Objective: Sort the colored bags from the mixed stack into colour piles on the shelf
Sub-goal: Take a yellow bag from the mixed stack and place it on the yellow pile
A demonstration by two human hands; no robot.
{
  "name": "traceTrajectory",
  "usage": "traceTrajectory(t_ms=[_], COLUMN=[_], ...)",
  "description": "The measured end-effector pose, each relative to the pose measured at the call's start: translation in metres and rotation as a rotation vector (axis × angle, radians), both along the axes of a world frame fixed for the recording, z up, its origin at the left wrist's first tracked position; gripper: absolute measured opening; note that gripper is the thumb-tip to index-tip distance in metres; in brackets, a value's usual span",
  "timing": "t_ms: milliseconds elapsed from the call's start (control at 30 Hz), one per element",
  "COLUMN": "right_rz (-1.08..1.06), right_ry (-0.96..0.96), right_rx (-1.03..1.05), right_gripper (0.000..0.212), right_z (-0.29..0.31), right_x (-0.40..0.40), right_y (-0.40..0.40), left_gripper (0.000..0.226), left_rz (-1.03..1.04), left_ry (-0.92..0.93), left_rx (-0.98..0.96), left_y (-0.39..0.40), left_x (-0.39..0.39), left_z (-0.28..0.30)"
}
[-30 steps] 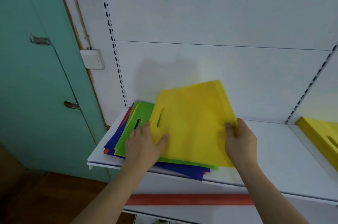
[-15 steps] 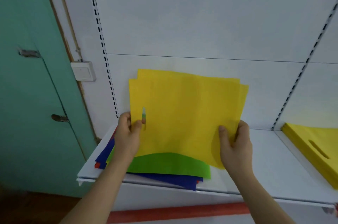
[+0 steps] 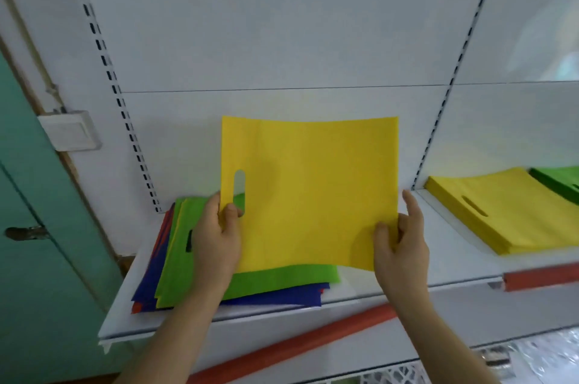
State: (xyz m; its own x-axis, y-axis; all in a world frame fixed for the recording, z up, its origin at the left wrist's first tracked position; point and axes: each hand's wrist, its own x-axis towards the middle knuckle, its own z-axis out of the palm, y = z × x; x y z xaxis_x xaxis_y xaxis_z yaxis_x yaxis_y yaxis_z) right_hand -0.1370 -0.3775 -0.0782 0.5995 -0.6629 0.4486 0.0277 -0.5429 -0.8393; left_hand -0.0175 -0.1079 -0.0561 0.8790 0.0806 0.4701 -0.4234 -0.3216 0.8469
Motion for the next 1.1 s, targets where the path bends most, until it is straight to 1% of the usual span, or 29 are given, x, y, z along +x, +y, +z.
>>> traceTrajectory(t_ms=[67,167,300,467,600,700,800,867,967,1100], right_rz=[-0.067,-0.177,-0.373,-0.51,-0.51,-0.494,-0.481,-0.467,-0.426,-0.359], right_ry=[0.017,0.038,0.064,0.173,0.225,0.284,0.31,0.312,0.292,0.286], right_rx=[-0.065,-0.155,-0.183,-0.198,-0.202,-0.215,-0.2,-0.204,-0.207,-0.227], right_gripper=[0.066,0.056,0.045,0.047,0.053,0.055,0.056,0.056,0.054,0.054], right_z=[-0.003,-0.004,-0.008,-0.017,-0.021,-0.025,-0.028,-0.027,-0.029,-0.028], right_x=[-0.029,-0.078,-0.141,-0.213,-0.252,-0.283,-0.301,-0.303,-0.291,-0.254], right_y=[-0.015,-0.049,-0.107,-0.176,-0.23,-0.28,-0.325,-0.348,-0.377,-0.413], left_gripper=[0.019,0.024,0.023,0.023,0.024,0.018,0.017,0.021,0.032,0.056], left_rz=[-0.008,-0.073,-0.248,-0.393,-0.426,-0.414,-0.424,-0.423,-0.435,-0.43], left_ry=[-0.018,-0.002,-0.013,-0.056,-0.108,-0.144,-0.12,-0.089,-0.073,-0.034], left_rx=[-0.085,-0.162,-0.133,-0.018,0.053,0.087,0.108,0.126,0.215,0.357], left_y=[-0.026,-0.08,-0.16,-0.25,-0.312,-0.363,-0.404,-0.421,-0.44,-0.46], left_x=[-0.003,-0.011,-0.04,-0.087,-0.122,-0.147,-0.164,-0.169,-0.164,-0.14], left_z=[-0.002,-0.014,-0.025,-0.023,-0.02,-0.022,-0.028,-0.031,-0.036,-0.041])
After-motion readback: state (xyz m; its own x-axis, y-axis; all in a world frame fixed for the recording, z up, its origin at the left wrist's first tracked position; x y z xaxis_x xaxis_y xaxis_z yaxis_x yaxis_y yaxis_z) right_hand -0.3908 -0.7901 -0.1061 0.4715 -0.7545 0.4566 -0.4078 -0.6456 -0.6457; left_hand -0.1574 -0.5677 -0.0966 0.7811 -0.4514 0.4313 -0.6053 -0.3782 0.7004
